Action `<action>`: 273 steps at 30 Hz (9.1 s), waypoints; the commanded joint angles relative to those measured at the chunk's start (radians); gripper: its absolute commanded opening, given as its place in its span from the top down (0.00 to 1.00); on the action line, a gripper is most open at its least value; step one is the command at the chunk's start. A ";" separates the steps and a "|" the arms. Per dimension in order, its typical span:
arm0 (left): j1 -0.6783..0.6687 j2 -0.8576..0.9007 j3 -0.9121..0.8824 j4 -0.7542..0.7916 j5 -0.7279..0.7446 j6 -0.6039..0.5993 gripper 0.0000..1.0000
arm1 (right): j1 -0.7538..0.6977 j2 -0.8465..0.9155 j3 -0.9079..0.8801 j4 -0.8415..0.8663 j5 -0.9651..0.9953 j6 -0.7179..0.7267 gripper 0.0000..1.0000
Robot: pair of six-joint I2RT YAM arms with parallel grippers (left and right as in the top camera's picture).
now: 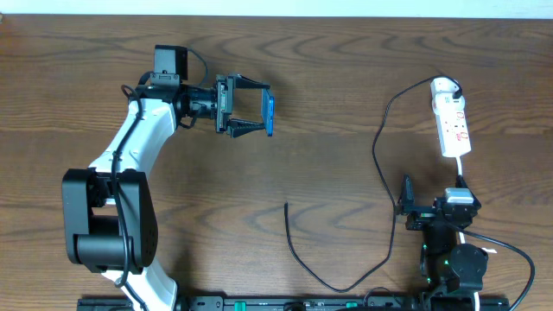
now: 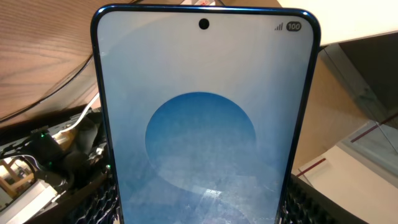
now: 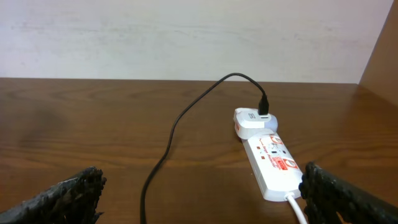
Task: Plug charger to phone and switch on socket
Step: 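Hold the phone upright in the left gripper above the table, then rotate the left wrist, tilting the phone and raising it toward table center, then raise the right arm and move the open right gripper toward the phone, then close the right gripper on the phone's side edge beside the left gripper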
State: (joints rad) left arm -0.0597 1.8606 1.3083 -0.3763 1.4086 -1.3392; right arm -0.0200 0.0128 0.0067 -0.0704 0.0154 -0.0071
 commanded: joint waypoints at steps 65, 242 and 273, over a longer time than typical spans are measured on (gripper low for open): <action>0.004 -0.035 0.008 0.181 -0.174 0.404 0.93 | 0.018 -0.006 -0.001 -0.004 0.005 0.014 0.01; -0.333 -0.035 0.005 0.809 -0.650 -0.234 0.93 | 0.302 1.408 1.012 0.134 -0.397 0.142 0.11; -0.351 -0.035 0.005 0.809 -0.628 -0.233 0.93 | 0.303 1.445 1.012 0.145 -0.388 0.152 0.34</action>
State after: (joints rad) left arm -0.4107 1.8606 1.3029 0.4164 0.7609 -1.5719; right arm 0.2745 1.4597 1.0019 0.0723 -0.3759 0.1314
